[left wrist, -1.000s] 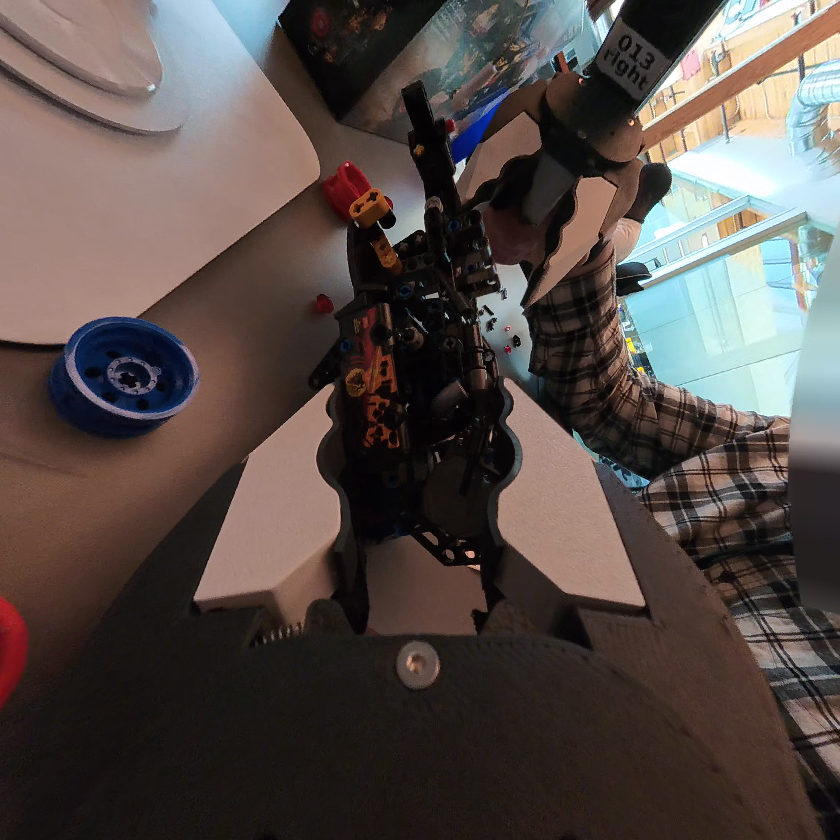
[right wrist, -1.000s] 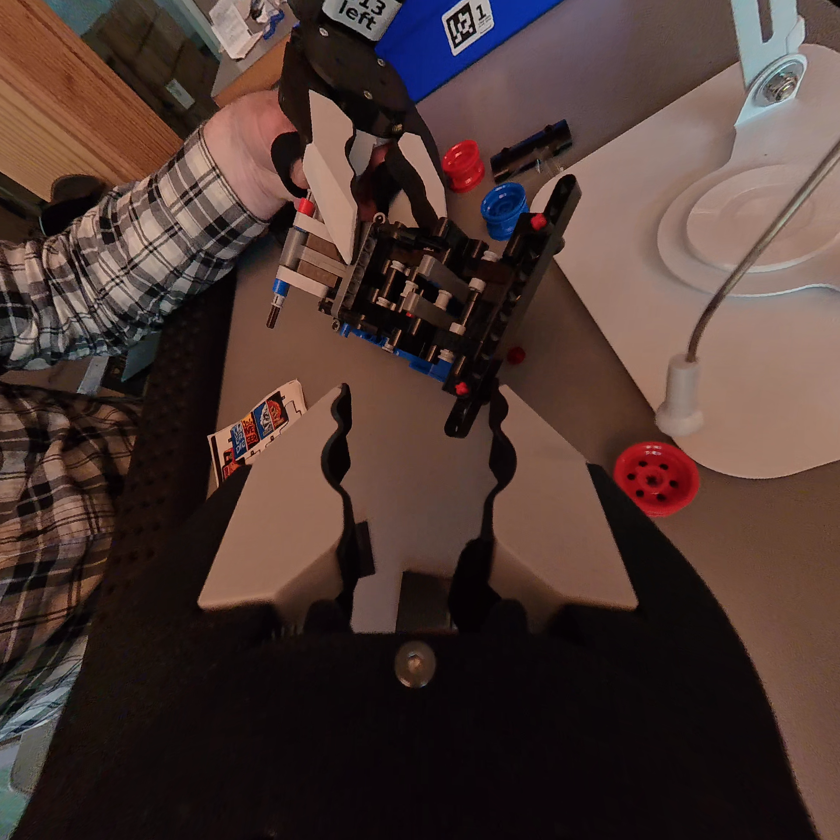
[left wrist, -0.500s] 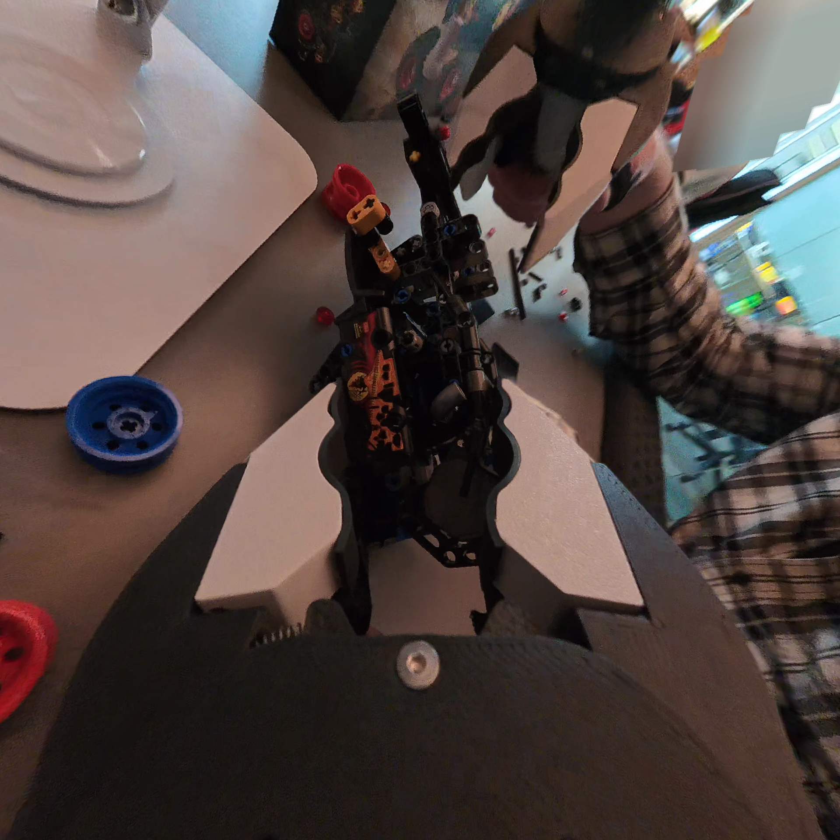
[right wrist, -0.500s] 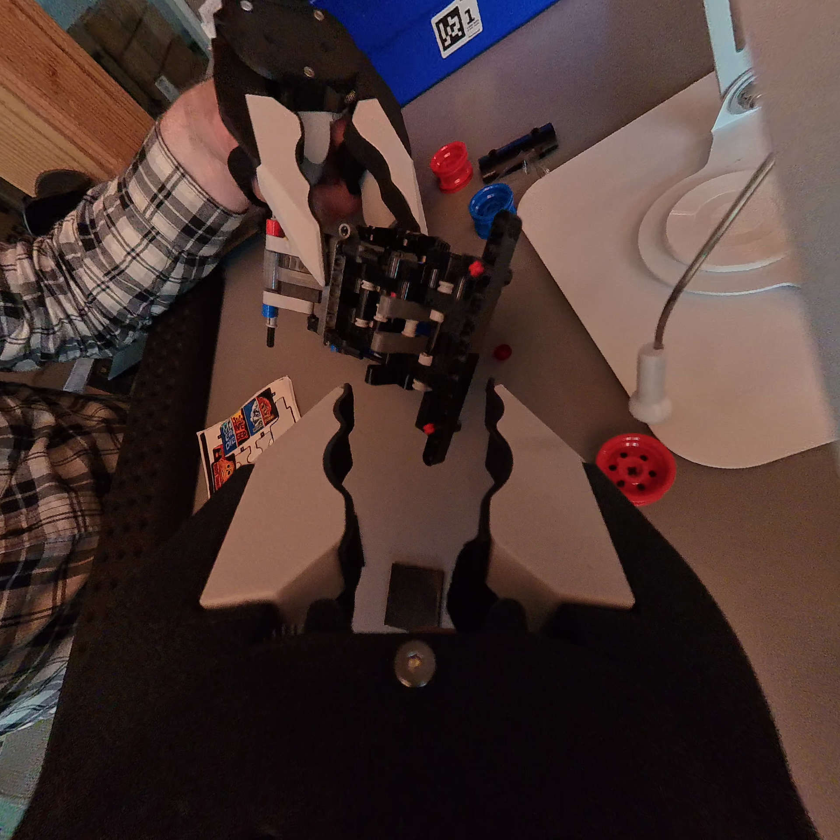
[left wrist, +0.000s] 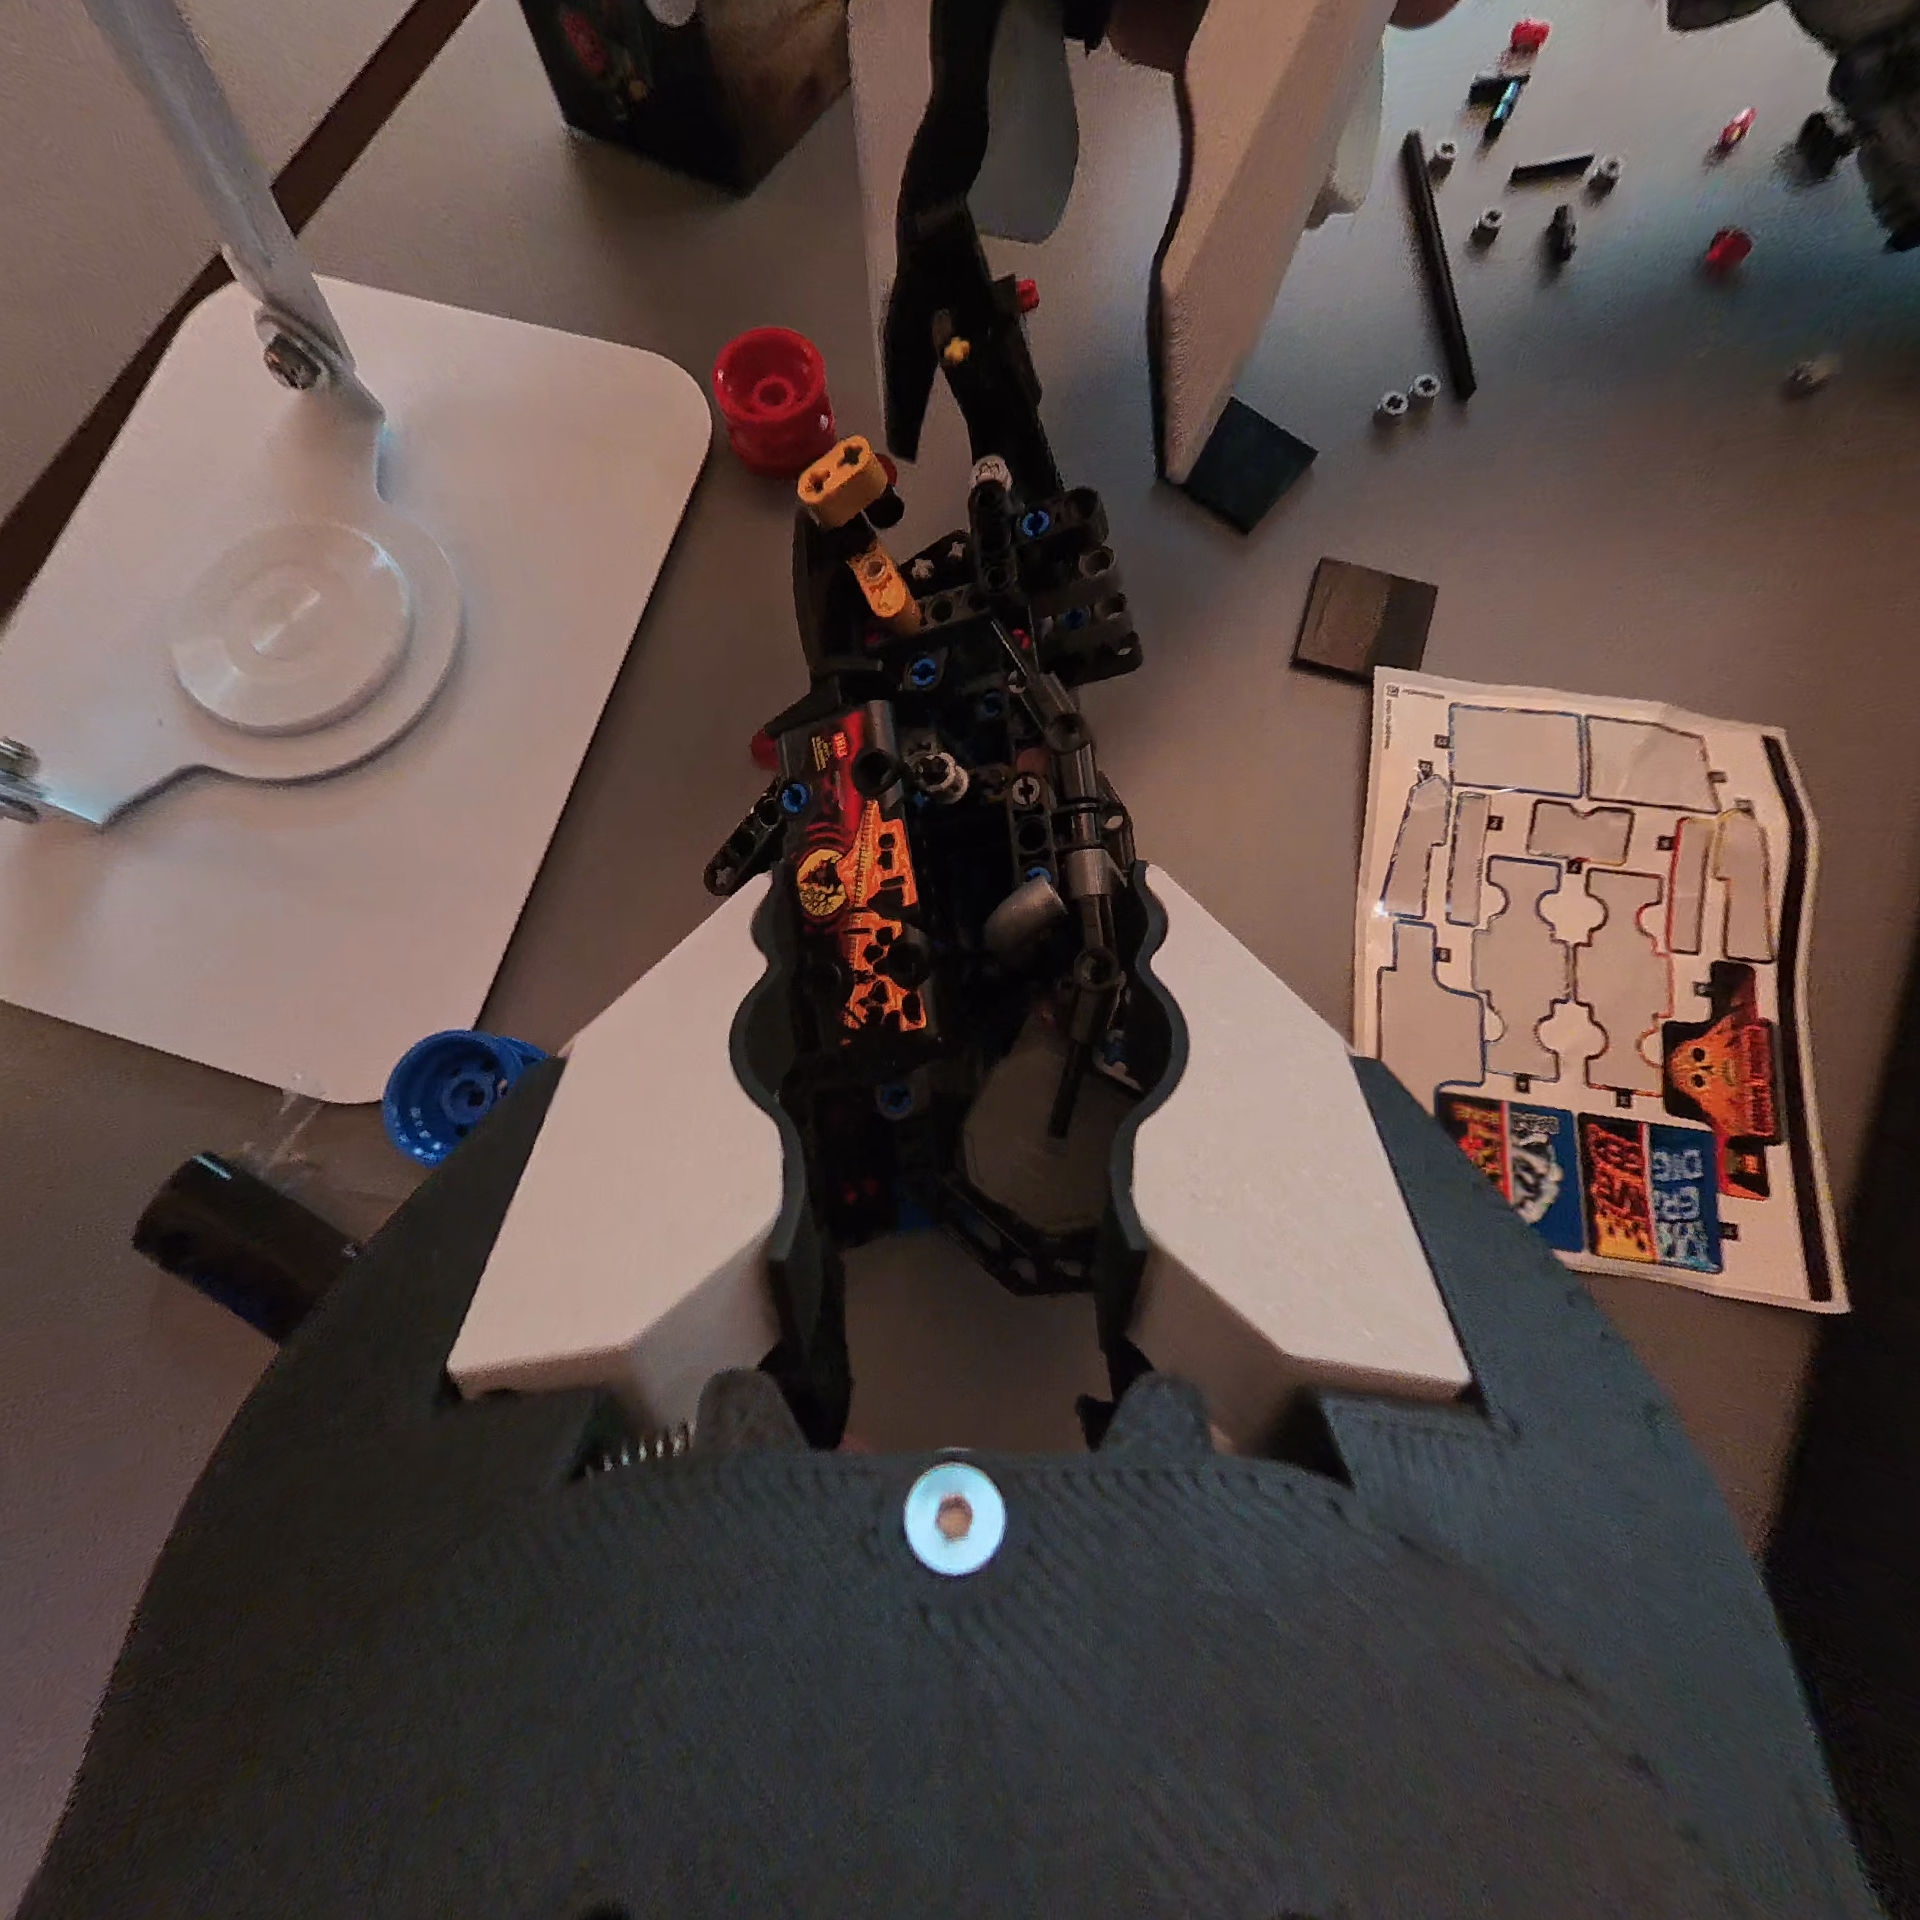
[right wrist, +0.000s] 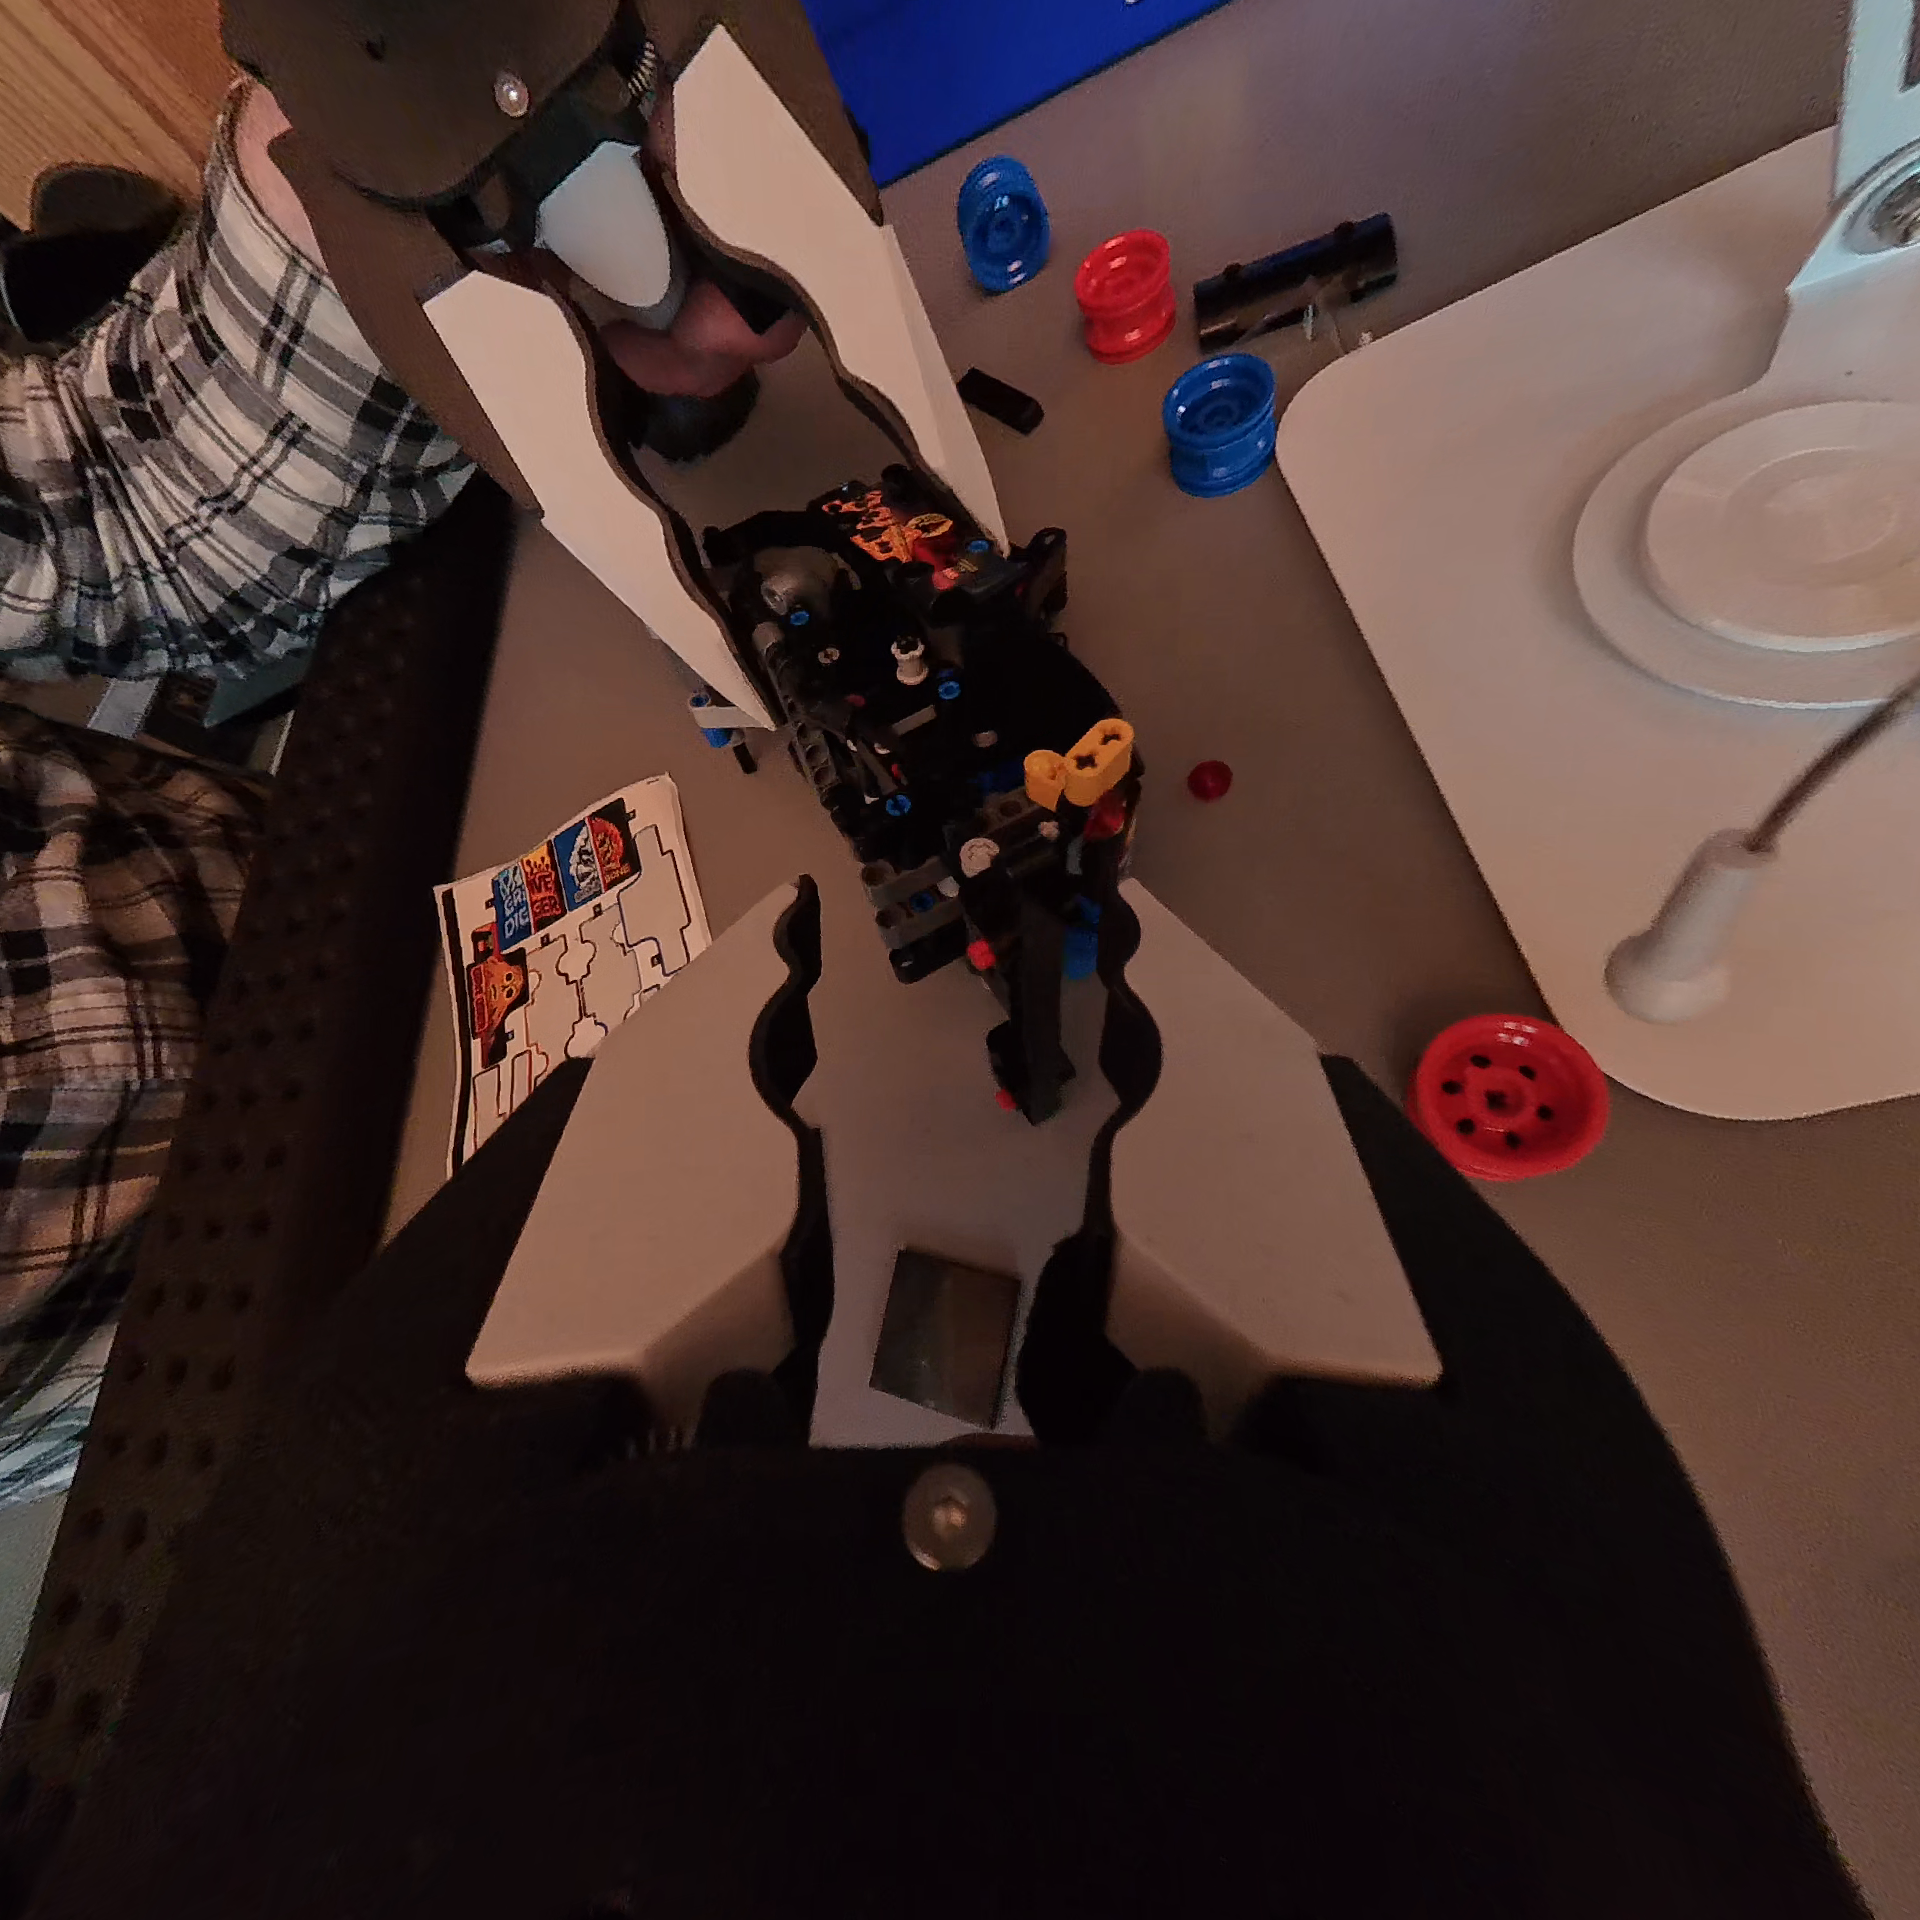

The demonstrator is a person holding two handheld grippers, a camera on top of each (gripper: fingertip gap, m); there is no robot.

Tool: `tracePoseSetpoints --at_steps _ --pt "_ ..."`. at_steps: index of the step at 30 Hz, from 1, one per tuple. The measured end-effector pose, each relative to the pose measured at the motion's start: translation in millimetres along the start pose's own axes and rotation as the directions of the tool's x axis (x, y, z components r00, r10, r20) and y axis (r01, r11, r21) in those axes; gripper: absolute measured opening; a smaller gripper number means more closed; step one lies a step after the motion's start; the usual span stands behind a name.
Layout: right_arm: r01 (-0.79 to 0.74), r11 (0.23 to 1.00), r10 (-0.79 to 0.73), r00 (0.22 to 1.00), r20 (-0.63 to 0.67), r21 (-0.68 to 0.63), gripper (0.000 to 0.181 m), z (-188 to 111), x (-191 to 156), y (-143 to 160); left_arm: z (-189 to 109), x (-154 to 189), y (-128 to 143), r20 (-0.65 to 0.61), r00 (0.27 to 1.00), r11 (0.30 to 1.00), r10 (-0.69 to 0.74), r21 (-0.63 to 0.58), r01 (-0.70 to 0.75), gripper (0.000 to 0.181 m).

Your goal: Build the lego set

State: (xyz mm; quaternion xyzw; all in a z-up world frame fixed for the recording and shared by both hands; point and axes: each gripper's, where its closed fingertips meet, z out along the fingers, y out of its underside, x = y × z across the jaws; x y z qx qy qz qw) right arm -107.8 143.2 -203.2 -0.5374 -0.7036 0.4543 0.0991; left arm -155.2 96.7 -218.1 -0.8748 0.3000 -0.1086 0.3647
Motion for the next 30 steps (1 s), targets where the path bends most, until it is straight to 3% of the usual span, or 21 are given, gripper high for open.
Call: tracePoseSetpoints --at_steps 14,21,24,25,30 --pt "0.093 0.995 -0.093 0.996 0.005 -0.046 0.038 10.7 -8.7 5.3 -2.7 7.7 -5.2 0.082 0.983 0.986 0.167 -0.032 -0.165 0.063" --pt "0.258 0.965 -0.262 0.957 -0.124 -0.044 0.036 10.0 1.3 -1.3 -12.0 -5.3 -12.4 0.273 0.896 0.936 0.351 -0.131 -0.327 0.063" --pt "0.311 0.949 -0.316 0.939 -0.137 -0.061 0.029 7.0 1.2 1.7 -12.2 -3.8 -16.1 0.305 0.855 0.907 0.42 -0.153 -0.391 0.063" --pt "0.343 0.935 -0.353 0.922 -0.156 -0.089 0.014 5.9 3.7 5.0 -11.8 -1.7 -16.6 0.302 0.846 0.899 0.438 -0.157 -0.409 0.063" --pt "0.423 0.894 -0.444 0.881 -0.167 -0.146 0.014 6.1 1.3 11.2 -10.7 4.0 -17.9 0.29 0.84 0.889 0.459 -0.141 -0.437 0.064"
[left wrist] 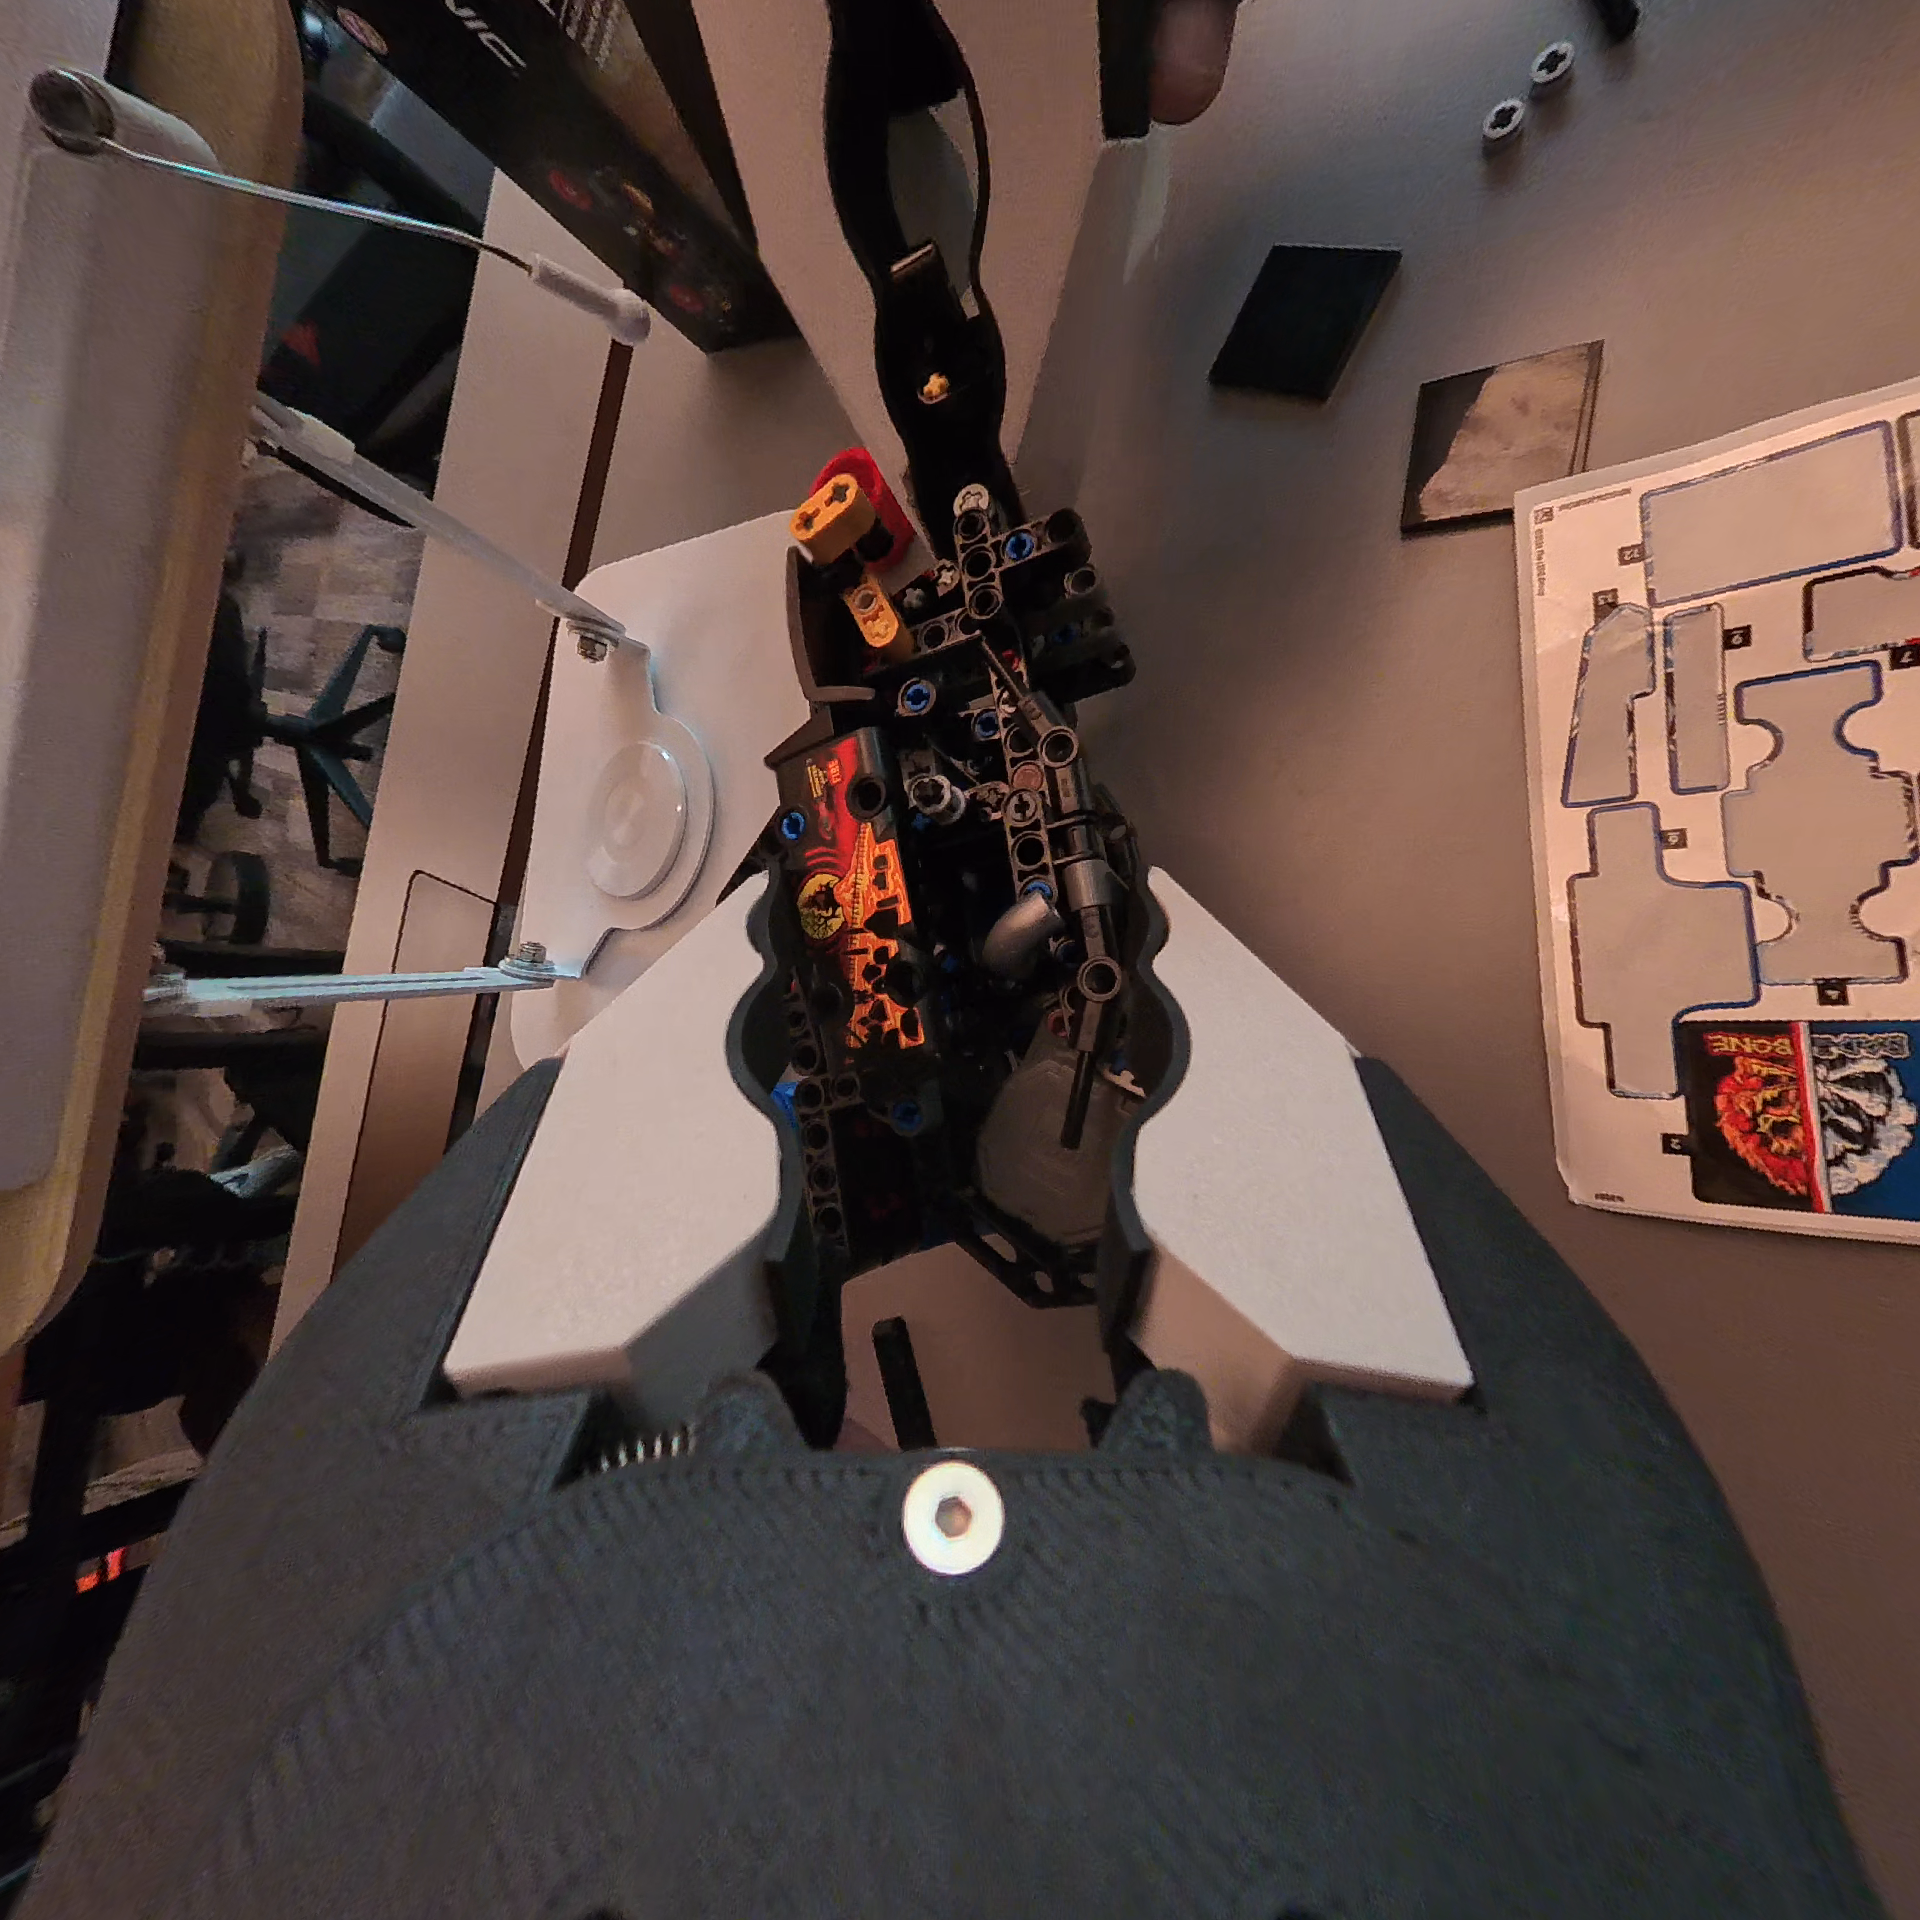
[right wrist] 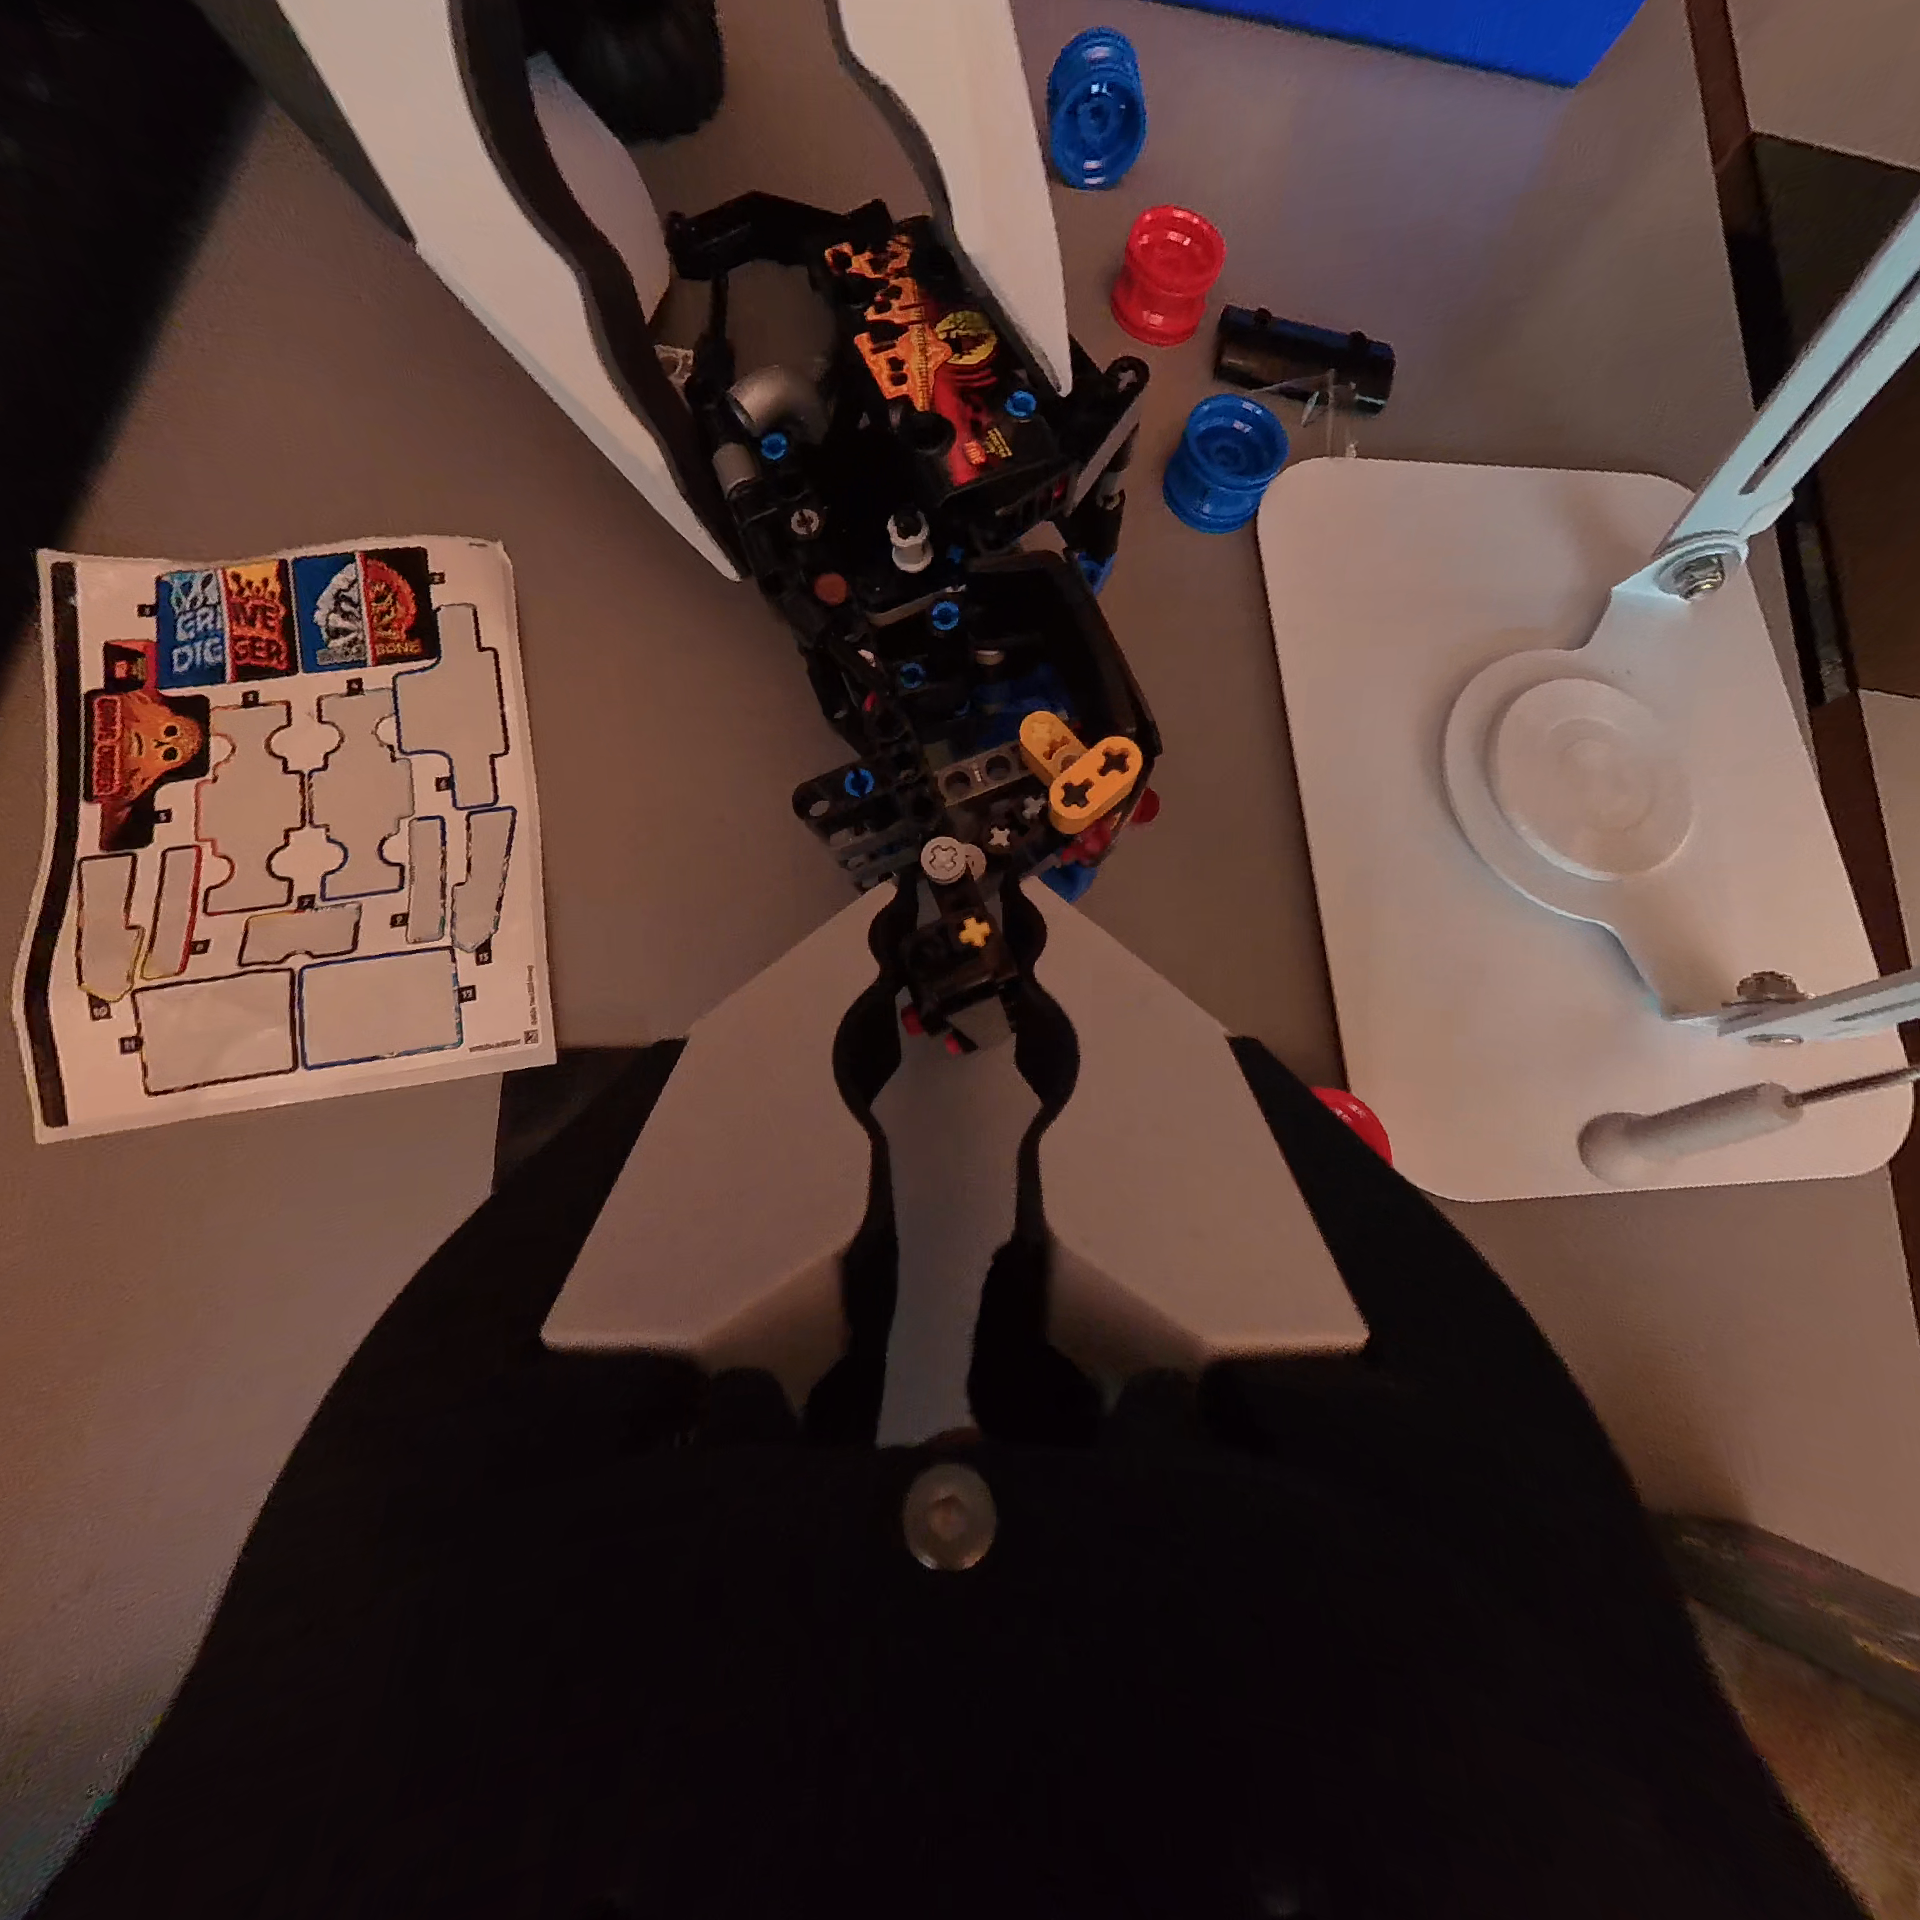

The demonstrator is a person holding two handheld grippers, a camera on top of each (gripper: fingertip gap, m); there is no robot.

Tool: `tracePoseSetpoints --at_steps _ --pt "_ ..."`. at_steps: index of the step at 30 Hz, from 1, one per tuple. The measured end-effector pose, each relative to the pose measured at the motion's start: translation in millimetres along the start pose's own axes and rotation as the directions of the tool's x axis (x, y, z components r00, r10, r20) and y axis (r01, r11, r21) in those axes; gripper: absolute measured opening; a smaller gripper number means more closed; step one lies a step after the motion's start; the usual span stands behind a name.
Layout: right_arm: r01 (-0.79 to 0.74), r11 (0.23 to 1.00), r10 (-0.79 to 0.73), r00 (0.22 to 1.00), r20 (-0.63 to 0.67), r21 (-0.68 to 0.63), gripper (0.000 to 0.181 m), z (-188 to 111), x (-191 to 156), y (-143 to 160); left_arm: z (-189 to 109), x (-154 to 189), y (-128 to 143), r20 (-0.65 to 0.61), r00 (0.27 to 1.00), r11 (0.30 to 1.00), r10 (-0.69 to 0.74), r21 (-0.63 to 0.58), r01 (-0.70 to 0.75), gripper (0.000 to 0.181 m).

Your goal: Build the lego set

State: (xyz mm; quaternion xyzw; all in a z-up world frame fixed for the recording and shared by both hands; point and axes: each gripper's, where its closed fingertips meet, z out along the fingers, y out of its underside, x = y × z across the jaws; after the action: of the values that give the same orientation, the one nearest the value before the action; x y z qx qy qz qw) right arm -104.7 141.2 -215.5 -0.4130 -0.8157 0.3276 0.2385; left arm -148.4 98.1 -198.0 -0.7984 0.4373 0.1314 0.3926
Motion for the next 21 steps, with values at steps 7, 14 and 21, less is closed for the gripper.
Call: tracePoseSetpoints --at_steps 7,14,21 --pt "0.09 0.994 -0.089 0.996 0.022 -0.056 0.014 -2.0 -13.3 1.4 -8.4 11.6 -3.7 -0.07 0.998 0.998 0.002 0.062 0.002 0.066" --pt "0.158 0.984 -0.158 0.987 0.009 -0.079 0.014 0.4 -17.3 -0.8 -19.3 10.1 -5.5 -0.106 0.993 0.989 -0.043 0.138 0.058 0.066" --pt "0.181 0.979 -0.182 0.983 0.001 -0.099 0.014 0.1 -17.6 0.4 -31.4 1.3 6.2 -0.19 0.96 0.959 -0.204 0.16 0.235 0.057"
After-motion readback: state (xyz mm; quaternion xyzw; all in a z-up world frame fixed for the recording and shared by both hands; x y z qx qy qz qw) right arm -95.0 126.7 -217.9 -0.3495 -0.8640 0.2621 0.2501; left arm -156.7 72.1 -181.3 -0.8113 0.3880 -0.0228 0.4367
